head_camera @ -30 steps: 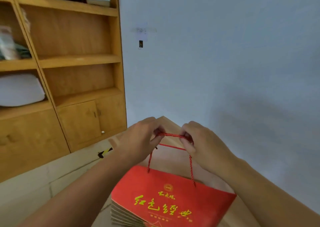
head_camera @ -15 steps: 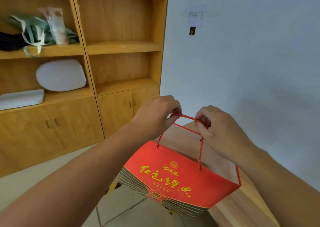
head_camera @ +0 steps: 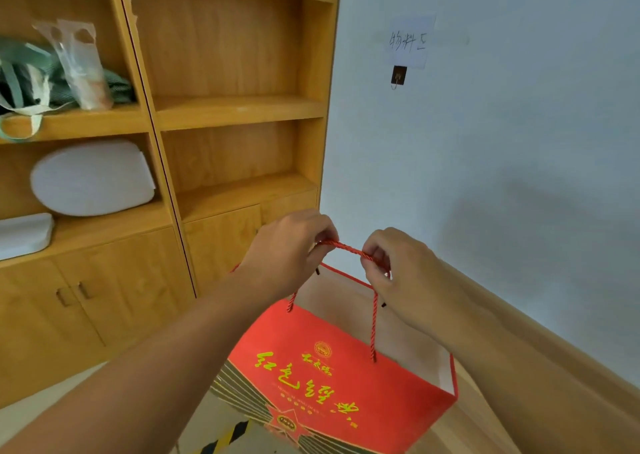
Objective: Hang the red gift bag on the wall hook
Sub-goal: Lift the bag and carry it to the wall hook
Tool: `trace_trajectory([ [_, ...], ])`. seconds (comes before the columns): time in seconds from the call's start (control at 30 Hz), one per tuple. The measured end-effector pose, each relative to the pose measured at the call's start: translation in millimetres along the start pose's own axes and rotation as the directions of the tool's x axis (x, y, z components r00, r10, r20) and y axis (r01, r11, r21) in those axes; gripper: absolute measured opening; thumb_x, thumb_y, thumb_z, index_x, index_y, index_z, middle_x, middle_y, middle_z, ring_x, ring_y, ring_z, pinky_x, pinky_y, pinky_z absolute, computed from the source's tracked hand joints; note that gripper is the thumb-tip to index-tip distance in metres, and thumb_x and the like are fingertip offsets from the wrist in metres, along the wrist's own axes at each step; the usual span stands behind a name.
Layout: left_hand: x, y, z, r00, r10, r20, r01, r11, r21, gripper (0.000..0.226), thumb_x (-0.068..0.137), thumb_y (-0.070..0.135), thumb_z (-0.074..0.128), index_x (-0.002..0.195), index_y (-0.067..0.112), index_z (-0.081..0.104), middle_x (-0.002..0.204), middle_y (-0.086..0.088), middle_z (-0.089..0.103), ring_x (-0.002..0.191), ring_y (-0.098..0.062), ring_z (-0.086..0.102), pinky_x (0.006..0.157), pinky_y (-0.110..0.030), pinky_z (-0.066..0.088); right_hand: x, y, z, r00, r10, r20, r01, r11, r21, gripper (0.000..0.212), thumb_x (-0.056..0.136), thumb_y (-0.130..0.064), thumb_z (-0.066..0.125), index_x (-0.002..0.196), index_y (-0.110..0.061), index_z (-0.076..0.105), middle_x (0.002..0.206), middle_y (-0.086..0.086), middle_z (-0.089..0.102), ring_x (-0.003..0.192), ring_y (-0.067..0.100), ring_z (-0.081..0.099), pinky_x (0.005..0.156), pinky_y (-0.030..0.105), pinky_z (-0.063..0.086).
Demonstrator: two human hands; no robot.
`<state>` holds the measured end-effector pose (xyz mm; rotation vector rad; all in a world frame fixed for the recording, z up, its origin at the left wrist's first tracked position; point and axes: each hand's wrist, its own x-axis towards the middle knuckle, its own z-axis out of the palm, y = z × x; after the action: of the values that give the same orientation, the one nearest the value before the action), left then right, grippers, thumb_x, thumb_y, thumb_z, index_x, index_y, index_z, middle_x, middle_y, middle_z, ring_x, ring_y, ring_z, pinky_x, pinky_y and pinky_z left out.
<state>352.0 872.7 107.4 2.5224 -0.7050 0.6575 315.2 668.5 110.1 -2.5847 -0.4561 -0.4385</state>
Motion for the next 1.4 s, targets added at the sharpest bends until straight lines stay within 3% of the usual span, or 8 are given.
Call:
trace_trajectory([
  [0.4, 104.5, -139.0, 40.4, 0.992, 0.024, 0.124, -0.016, 0.998, -0.067, 0.007, 0.091, 0.024, 0.069, 0.094, 0.031, 0.068, 0.091, 0.013, 0.066, 0.087, -0.006, 0.062, 0.069, -0.038, 0.055, 151.5, 32.8, 75.0, 0.996, 0.086, 0.022, -0.086, 0.996, 0.010, 0.005, 0.095, -0.022, 0.063, 0.092, -0.025, 0.062, 0.085, -0.009, 0.057, 0.075, 0.013, 0.056, 0.070, 0.035, 0.053],
  [0.53, 141.5, -178.7, 46.8, 0.992, 0.033, 0.120, -0.022, 0.995, -0.094, 0.008, 0.090, 0.021, 0.070, 0.093, 0.029, 0.069, 0.088, 0.015, 0.064, 0.084, -0.004, 0.060, 0.066, -0.031, 0.052, 198.7, 35.1, 90.7, 0.997, 0.074, -0.003, -0.074, 0.996, -0.042, 0.003, 0.097, -0.024, 0.061, 0.093, -0.024, 0.062, 0.087, -0.008, 0.056, 0.074, 0.012, 0.054, 0.068, 0.030, 0.050],
  [0.63, 164.9, -211.2, 51.1, 0.993, 0.031, 0.113, -0.019, 0.994, -0.105, 0.010, 0.089, 0.020, 0.071, 0.092, 0.030, 0.070, 0.088, 0.016, 0.065, 0.084, -0.002, 0.059, 0.063, -0.012, 0.039, 233.1, 35.0, 105.3, 0.997, 0.078, -0.013, -0.079, 0.995, -0.063, 0.004, 0.097, -0.024, 0.060, 0.094, -0.024, 0.061, 0.088, -0.008, 0.057, 0.075, 0.012, 0.054, 0.068, 0.029, 0.050],
  [0.7, 179.6, -235.7, 54.3, 0.993, 0.048, 0.106, -0.036, 0.994, -0.107, 0.009, 0.089, 0.020, 0.072, 0.093, 0.029, 0.071, 0.088, 0.016, 0.065, 0.083, -0.002, 0.059, 0.062, -0.010, 0.037, 257.7, 33.6, 115.1, 0.996, 0.086, -0.011, -0.086, 0.993, -0.079, 0.004, 0.097, -0.024, 0.060, 0.094, -0.025, 0.061, 0.089, -0.007, 0.058, 0.076, 0.013, 0.054, 0.069, 0.032, 0.052],
  [0.83, 213.9, -290.9, 64.0, 0.986, 0.124, 0.110, -0.103, 0.979, -0.177, 0.010, 0.089, 0.019, 0.072, 0.093, 0.028, 0.070, 0.088, 0.013, 0.067, 0.084, -0.005, 0.063, 0.069, -0.032, 0.054, 308.5, 29.5, 138.5, 0.993, 0.111, -0.049, -0.116, 0.986, -0.117, 0.006, 0.096, -0.022, 0.059, 0.091, -0.024, 0.060, 0.086, -0.007, 0.054, 0.075, 0.016, 0.055, 0.069, 0.035, 0.052],
  [0.93, 241.3, -338.0, 73.5, 0.975, 0.183, 0.125, -0.152, 0.962, -0.226, 0.010, 0.089, 0.020, 0.071, 0.092, 0.029, 0.069, 0.088, 0.013, 0.066, 0.085, -0.007, 0.063, 0.070, -0.039, 0.055, 344.7, 24.5, 161.0, 0.985, 0.149, -0.090, -0.161, 0.976, -0.145, 0.008, 0.096, -0.022, 0.059, 0.089, -0.025, 0.059, 0.083, -0.009, 0.052, 0.072, 0.015, 0.055, 0.067, 0.033, 0.051],
  [1.3, 341.7, -477.1, 81.7, 0.908, 0.387, 0.162, -0.318, 0.887, -0.336, 0.006, 0.090, 0.024, 0.070, 0.092, 0.029, 0.069, 0.091, 0.013, 0.068, 0.085, -0.005, 0.059, 0.066, -0.013, 0.038, 470.7, -5.3, 231.2, 0.912, 0.361, -0.193, -0.397, 0.895, -0.203, 0.006, 0.094, -0.021, 0.062, 0.089, -0.025, 0.060, 0.083, -0.010, 0.057, 0.072, 0.013, 0.056, 0.068, 0.037, 0.054],
  [1.4, 364.9, -495.0, 83.4, 0.902, 0.407, 0.147, -0.329, 0.865, -0.378, 0.009, 0.089, 0.021, 0.071, 0.093, 0.029, 0.068, 0.092, 0.012, 0.067, 0.085, -0.006, 0.060, 0.068, -0.019, 0.046, 496.2, -8.8, 236.9, 0.901, 0.373, -0.219, -0.418, 0.881, -0.220, 0.004, 0.094, -0.021, 0.062, 0.091, -0.023, 0.061, 0.084, -0.008, 0.058, 0.073, 0.014, 0.057, 0.069, 0.038, 0.055],
])
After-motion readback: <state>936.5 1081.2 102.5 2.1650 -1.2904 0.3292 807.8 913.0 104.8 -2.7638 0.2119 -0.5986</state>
